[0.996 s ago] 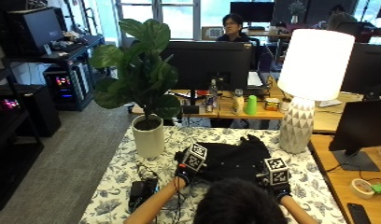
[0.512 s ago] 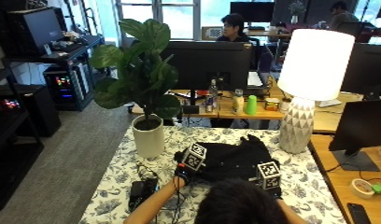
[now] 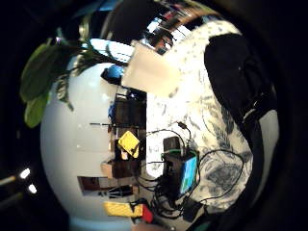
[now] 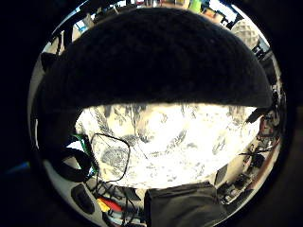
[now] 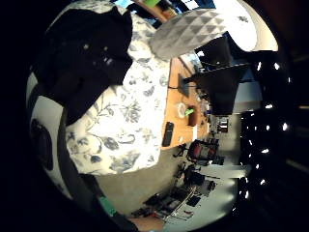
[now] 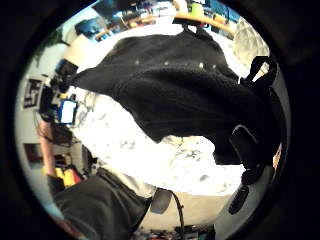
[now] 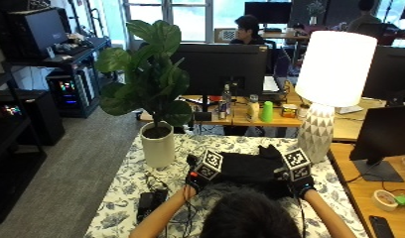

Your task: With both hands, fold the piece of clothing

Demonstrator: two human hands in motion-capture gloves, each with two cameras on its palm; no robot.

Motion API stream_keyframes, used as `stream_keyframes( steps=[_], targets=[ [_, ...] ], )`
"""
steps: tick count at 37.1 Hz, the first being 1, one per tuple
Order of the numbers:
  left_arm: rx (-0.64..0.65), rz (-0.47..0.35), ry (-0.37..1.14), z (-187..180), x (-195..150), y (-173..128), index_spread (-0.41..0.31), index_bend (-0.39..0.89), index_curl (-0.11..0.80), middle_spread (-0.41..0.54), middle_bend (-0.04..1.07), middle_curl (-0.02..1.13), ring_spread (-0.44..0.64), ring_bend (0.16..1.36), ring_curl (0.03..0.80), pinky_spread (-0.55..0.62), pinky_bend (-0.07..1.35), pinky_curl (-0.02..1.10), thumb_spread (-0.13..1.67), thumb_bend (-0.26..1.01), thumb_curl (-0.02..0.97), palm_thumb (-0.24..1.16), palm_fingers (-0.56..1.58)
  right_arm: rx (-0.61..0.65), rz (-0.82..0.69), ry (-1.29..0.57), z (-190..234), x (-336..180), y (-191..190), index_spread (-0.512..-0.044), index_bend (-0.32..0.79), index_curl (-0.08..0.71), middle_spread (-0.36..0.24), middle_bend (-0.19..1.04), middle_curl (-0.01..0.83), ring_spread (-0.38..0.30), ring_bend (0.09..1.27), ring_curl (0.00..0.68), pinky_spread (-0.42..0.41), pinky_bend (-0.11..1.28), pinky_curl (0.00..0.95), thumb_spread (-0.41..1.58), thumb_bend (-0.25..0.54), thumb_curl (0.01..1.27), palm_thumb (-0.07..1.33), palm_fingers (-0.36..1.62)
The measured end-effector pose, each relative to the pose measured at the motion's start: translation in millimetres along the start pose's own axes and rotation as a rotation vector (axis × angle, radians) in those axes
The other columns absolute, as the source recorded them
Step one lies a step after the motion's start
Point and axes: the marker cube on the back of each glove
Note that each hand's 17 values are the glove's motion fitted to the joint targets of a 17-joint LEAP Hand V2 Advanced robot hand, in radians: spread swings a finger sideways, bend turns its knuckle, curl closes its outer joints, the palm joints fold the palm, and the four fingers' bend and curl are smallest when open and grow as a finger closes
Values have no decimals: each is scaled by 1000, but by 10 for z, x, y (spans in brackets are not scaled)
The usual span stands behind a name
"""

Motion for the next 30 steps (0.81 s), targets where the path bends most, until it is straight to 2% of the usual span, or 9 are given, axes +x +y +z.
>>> stream_keyframes(
  steps=[5, 12, 18, 23, 26, 30],
  targets=[
    [144, -23, -79, -303, -158, 2, -276, 113, 381, -324, 309, 530, -362, 523, 425, -426, 586, 399, 1365, -23, 162, 525, 1183, 2, -11, 77, -588, 97, 98, -255, 205, 395, -201, 449, 489, -226, 750, 465, -304, 682, 436, 1037, 55, 288, 986, 1361],
    [182, -20, -124, -509, -306, 204, -274, 98, 351, -333, 309, 525, -373, 551, 431, -432, 597, 409, 1363, -14, 158, 497, 1212, -49, -64, 87, -881, 82, 278, -256, 193, 418, -204, 448, 497, -227, 751, 467, -311, 681, 440, 1052, 30, 281, 999, 1359],
    [136, 49, -136, -543, -323, 482, -279, 104, 335, -350, 363, 535, -385, 575, 438, -448, 631, 423, 1360, -15, 154, 473, 1266, -154, -110, 58, -910, 15, 493, -256, 185, 432, -205, 448, 502, -231, 753, 469, -314, 682, 443, 1060, 8, 275, 1008, 1356],
    [66, 103, -132, -726, -392, 712, -282, 125, 334, -356, 388, 542, -388, 583, 440, -448, 641, 431, 1361, -13, 152, 457, 1260, -218, -146, 58, -1037, 28, 589, -257, 184, 442, -207, 451, 508, -230, 758, 472, -316, 680, 443, 1066, -8, 269, 1009, 1352],
    [43, 101, -134, -873, -464, 626, -286, 136, 337, -359, 396, 544, -391, 590, 442, -441, 634, 434, 1358, -13, 151, 449, 1255, -196, -111, 83, -1200, 104, 523, -256, 185, 447, -206, 451, 509, -230, 752, 472, -316, 682, 445, 1069, -11, 266, 1011, 1349],
    [24, 59, -120, -979, -536, 242, -293, 151, 346, -360, 409, 547, -390, 589, 442, -434, 614, 433, 1357, -10, 151, 443, 1250, -157, -32, 93, -1325, 233, 245, -256, 183, 453, -206, 451, 511, -230, 751, 472, -317, 682, 445, 1071, -12, 262, 1013, 1348]
  ],
)
